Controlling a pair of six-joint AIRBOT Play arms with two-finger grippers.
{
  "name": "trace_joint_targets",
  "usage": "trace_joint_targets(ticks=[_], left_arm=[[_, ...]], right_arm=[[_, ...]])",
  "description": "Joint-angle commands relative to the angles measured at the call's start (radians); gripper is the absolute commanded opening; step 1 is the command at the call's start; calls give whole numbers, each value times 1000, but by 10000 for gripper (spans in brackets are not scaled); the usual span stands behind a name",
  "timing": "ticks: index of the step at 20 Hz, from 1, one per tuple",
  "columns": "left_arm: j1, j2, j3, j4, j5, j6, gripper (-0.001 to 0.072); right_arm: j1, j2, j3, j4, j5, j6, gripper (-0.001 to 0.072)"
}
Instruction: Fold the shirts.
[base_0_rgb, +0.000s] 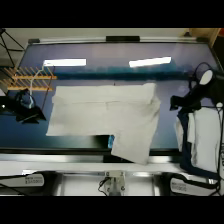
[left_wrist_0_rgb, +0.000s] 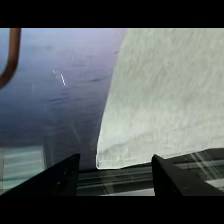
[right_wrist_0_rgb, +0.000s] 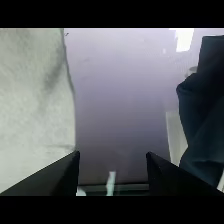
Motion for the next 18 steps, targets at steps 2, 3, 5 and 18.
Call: trace_joint_targets(ticks=[2,3,5,18], left_arm=[[10,33,-180,-86,131,27,498],[10,33,-199,-105,146,37,498],[10,33,-234,-92,153,46,498],[8,47,-334,-122,186,49,37]], right_arm=[[-8,16,-18,13,15,-25,536],[-8,16,-18,14,15,-25,536],[-8,16,-18,13,15,-27,536],[-8,62,-105,53,38,-32,535]])
